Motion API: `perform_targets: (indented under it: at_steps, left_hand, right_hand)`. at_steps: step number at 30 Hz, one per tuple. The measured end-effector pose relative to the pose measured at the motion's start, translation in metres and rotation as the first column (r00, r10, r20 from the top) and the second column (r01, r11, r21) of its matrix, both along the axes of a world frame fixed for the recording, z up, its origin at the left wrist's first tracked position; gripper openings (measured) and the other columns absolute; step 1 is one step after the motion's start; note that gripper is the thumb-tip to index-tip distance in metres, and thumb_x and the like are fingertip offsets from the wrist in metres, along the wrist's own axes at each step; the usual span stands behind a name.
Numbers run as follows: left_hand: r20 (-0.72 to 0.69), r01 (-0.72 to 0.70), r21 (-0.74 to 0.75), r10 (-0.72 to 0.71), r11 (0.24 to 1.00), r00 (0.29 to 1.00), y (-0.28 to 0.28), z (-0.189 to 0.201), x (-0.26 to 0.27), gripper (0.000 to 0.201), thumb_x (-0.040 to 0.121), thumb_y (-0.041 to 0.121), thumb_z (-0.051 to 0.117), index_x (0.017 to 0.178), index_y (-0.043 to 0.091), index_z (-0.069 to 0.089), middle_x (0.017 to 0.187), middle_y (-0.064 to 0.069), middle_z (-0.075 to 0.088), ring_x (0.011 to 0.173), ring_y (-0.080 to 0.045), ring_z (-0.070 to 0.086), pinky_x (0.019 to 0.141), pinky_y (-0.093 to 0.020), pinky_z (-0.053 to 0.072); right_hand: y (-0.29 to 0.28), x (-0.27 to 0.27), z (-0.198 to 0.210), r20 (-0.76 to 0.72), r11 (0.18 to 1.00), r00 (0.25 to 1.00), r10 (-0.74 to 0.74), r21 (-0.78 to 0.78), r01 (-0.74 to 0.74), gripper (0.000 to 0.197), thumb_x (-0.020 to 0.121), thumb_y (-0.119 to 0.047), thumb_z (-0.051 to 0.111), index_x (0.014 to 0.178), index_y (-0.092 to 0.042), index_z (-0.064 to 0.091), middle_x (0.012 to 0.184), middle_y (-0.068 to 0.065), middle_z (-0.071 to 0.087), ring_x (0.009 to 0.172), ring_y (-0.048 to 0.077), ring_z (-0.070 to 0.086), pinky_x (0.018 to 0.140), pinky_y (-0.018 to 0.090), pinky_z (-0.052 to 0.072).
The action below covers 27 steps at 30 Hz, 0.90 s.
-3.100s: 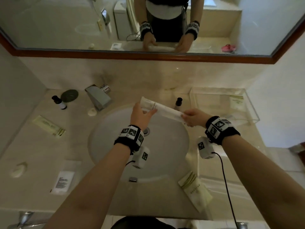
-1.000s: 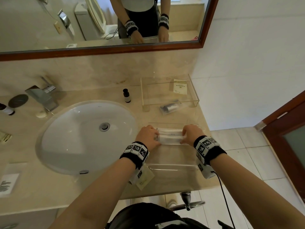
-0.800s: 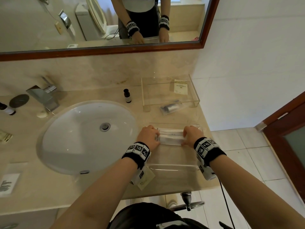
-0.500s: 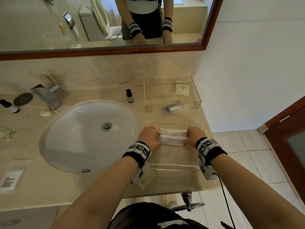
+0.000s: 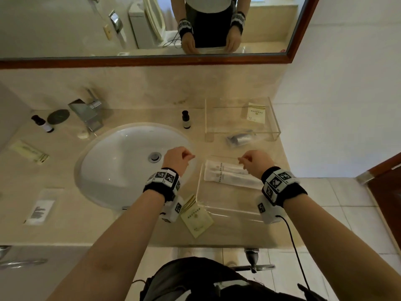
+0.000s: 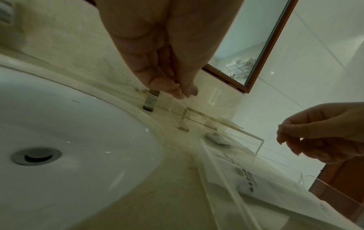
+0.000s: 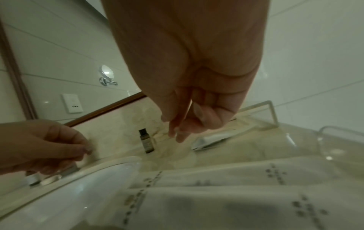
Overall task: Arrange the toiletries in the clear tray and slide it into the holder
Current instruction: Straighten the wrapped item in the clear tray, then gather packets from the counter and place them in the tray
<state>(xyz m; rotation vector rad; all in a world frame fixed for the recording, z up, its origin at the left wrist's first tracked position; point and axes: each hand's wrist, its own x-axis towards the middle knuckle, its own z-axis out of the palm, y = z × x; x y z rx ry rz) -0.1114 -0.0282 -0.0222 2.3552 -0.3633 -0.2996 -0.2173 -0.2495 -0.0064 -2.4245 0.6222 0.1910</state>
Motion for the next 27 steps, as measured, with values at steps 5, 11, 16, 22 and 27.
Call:
perform_targets:
  at_steps: [5,11,16,22,27]
  left_hand:
    - [-0.014,-0.064,0.117,0.066,0.991,0.998,0.027,-0.003,-0.004,0.021,0.092,0.026,0.057,0.083,0.008,0.061,0.078,-0.003,0.06,0.075,-0.021,0.059,0.072,-0.03,0.046]
    - [-0.056,-0.134,0.282,0.155,0.95,0.986,0.063,-0.016,-0.02,0.024,0.1,0.027,0.04,0.085,0.01,0.046,0.101,-0.017,0.066,0.094,-0.033,0.06,0.08,-0.04,0.046]
    - [-0.092,-0.174,0.309,0.211,0.935,0.973,0.08,-0.02,-0.028,0.027,0.1,0.031,0.038,0.087,0.008,0.042,0.094,-0.019,0.062,0.086,-0.033,0.058,0.072,-0.039,0.042]
    - [-0.106,-0.178,0.314,0.22,0.933,0.97,0.086,-0.019,-0.036,0.039,0.101,0.039,0.033,0.083,0.006,0.045,0.084,-0.013,0.057,0.074,-0.027,0.05,0.069,-0.034,0.038]
    - [-0.142,-0.137,0.311,0.188,0.941,0.972,0.087,-0.021,-0.035,0.048,0.101,0.039,0.028,0.077,0.006,0.052,0.085,-0.015,0.062,0.078,-0.03,0.058,0.075,-0.038,0.046]
  right_hand:
    - [0.048,0.007,0.005,0.046,0.974,0.974,0.221,0.046,-0.223,0.024,0.09,-0.031,0.059,0.097,-0.011,0.068,0.087,0.004,0.065,0.078,0.017,0.056,0.073,0.028,0.047]
    - [0.124,0.011,0.001,-0.149,0.7,0.703,0.695,-0.08,-0.709,0.045,0.078,-0.04,0.071,0.117,-0.02,0.06,0.113,0.001,0.063,0.107,0.021,0.054,0.091,0.033,0.045]
    - [0.164,0.017,-0.014,-0.466,0.431,0.488,0.738,-0.231,-0.872,0.071,0.073,-0.047,0.074,0.131,-0.015,0.048,0.125,0.007,0.054,0.119,0.028,0.045,0.099,0.039,0.042]
    - [0.176,0.022,-0.019,-0.554,0.419,0.486,0.676,-0.253,-0.872,0.077,0.07,-0.052,0.075,0.127,-0.009,0.048,0.126,0.01,0.055,0.121,0.029,0.043,0.104,0.038,0.035]
    - [0.173,0.02,-0.016,-0.547,0.457,0.485,0.683,-0.198,-0.867,0.061,0.076,-0.052,0.068,0.119,-0.01,0.06,0.122,0.009,0.057,0.12,0.027,0.042,0.1,0.036,0.038]
